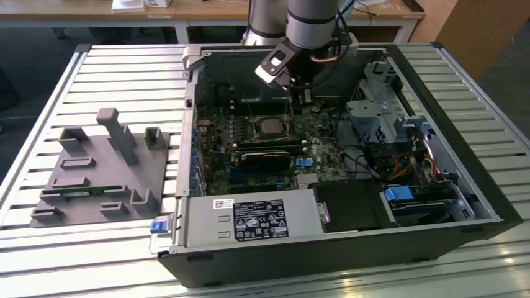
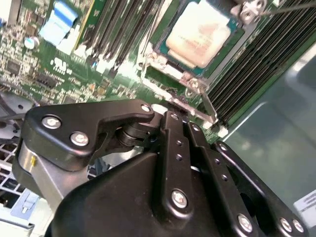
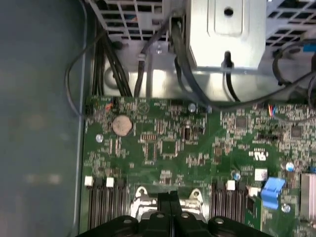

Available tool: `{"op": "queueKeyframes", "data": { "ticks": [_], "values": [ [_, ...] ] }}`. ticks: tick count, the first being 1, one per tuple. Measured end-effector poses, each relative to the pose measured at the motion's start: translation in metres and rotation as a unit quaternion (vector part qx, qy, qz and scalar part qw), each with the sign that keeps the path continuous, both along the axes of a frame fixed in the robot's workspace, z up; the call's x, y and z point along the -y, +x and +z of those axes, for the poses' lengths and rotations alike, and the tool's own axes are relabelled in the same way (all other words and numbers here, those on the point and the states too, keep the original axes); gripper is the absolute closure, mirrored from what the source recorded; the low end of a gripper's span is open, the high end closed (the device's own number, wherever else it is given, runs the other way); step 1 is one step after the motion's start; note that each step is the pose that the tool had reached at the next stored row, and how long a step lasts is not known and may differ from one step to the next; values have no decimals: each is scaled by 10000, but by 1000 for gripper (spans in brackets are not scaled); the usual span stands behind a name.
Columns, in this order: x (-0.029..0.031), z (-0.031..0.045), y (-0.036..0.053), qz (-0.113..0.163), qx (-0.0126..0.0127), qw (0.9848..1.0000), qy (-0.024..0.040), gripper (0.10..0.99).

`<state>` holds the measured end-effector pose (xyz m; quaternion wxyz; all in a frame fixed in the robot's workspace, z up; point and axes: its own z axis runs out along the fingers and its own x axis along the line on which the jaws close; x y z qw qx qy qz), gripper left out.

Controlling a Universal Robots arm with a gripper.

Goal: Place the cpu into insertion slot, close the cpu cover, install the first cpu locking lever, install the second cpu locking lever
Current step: 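Close the cpu cover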

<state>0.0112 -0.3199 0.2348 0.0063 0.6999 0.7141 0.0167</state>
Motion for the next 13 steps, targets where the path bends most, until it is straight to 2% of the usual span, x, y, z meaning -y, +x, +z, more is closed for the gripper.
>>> {"op": "queueKeyframes", "data": {
  "ticks": [5,13],
  "values": [
    [0,-16,-107,0,0,10000,0,980],
    [9,-82,-223,1,0,10000,0,980]
  ]
}}
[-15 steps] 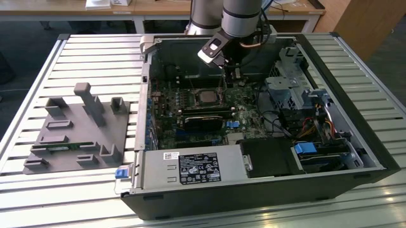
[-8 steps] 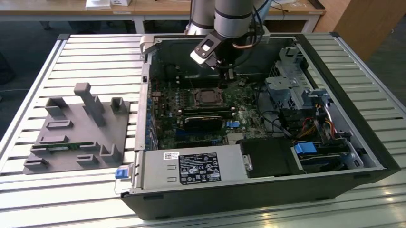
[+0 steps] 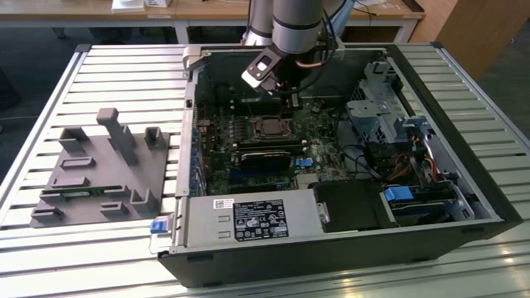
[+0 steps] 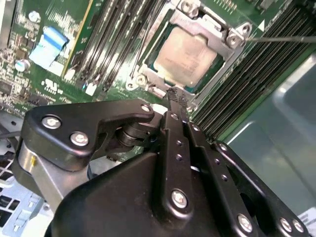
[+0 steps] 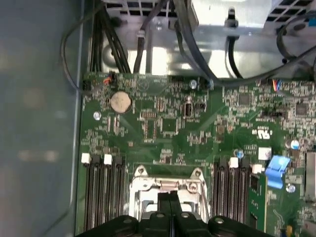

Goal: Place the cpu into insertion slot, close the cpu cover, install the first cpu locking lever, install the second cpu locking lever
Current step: 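Close the cpu cover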

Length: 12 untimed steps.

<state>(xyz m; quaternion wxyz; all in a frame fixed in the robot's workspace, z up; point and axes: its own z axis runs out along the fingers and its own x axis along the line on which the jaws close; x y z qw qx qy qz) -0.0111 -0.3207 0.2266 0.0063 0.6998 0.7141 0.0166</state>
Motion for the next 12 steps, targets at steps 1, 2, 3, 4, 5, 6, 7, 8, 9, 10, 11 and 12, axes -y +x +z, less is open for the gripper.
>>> {"op": "queueKeyframes", "data": {
  "ticks": [1,2,3,4,5,6,7,8,9,10,11,12],
  "values": [
    [0,-4,-17,0,0,10000,1,980],
    [0,-6,-24,0,0,10000,0,980],
    [0,-6,-25,0,0,10000,-1,980],
    [0,-7,-26,0,0,10000,-1,980],
    [0,-8,-27,0,0,10000,0,980],
    [0,-9,-28,0,0,10000,1,980],
    [0,-10,-30,0,0,10000,0,980],
    [0,-10,-30,0,0,10000,0,980],
    [0,-11,-32,0,0,10000,0,980],
    [0,-11,-35,-1,0,10000,0,980],
    [0,-13,-38,-1,0,10000,1,980],
    [-1,-17,-43,0,1,10000,2,980]
  ]
}}
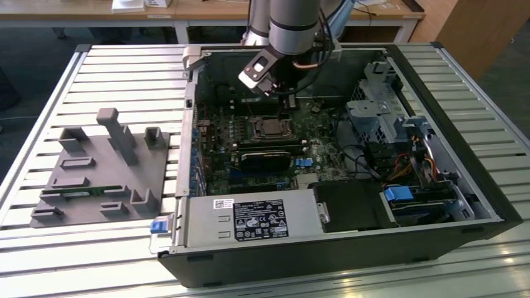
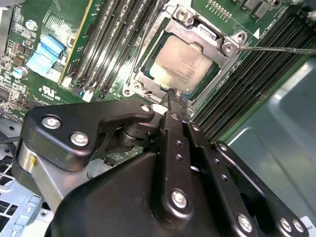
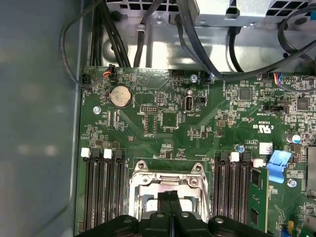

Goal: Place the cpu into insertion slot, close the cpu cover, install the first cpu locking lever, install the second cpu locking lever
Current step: 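Close the cpu cover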

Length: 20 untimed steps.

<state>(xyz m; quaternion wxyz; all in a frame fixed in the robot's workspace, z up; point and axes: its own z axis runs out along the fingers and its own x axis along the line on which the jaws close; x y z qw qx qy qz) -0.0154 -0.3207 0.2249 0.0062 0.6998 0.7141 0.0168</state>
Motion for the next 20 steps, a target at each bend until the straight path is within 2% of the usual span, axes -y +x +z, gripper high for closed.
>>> {"op": "queueKeyframes", "data": {
  "ticks": [10,20],
  "values": [
    [6,-64,-82,0,-1,10000,-2,980],
    [6,-127,-317,1,-1,10000,-2,980]
  ]
}}
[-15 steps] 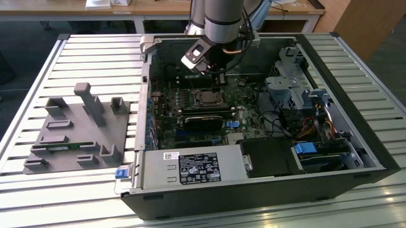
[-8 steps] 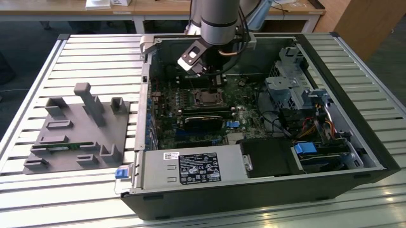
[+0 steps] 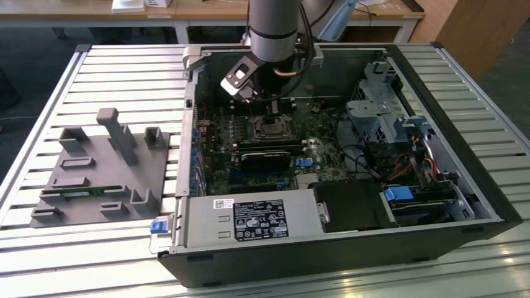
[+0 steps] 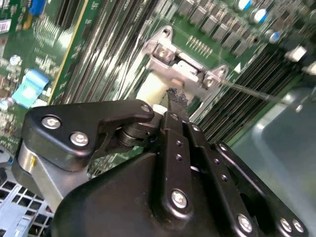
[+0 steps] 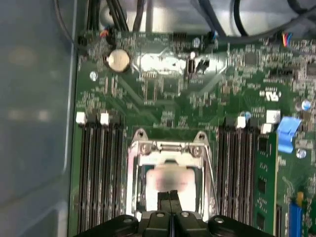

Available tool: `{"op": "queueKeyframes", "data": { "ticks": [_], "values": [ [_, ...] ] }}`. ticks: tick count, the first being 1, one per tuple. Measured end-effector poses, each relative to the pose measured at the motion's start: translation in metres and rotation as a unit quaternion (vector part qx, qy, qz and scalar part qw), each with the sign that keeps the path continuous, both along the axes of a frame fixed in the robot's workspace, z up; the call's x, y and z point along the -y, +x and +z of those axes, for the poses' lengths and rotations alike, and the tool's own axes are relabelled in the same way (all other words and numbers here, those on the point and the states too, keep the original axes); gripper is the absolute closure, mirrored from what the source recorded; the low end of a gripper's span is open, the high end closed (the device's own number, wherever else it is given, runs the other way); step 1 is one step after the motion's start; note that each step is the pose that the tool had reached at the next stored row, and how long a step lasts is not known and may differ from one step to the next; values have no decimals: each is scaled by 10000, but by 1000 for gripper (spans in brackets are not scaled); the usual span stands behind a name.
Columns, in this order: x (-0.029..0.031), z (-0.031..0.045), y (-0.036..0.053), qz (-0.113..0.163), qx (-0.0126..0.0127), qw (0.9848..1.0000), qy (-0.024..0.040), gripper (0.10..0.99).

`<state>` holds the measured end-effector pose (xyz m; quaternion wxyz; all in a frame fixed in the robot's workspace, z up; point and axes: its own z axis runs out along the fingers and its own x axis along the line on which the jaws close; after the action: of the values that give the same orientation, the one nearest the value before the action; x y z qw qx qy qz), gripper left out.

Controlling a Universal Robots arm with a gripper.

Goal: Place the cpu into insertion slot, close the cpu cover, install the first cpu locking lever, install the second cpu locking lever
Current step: 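Close the cpu cover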

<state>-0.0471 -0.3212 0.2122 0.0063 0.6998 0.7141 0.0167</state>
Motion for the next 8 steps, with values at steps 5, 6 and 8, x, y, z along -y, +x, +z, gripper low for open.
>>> {"op": "queueKeyframes", "data": {
  "ticks": [5,6,8],
  "values": [
    [0,-25,-47,0,0,10000,0,980],
    [0,-32,-53,0,0,10000,0,980],
    [0,-48,-62,-1,0,10000,1,980]
  ]
}}
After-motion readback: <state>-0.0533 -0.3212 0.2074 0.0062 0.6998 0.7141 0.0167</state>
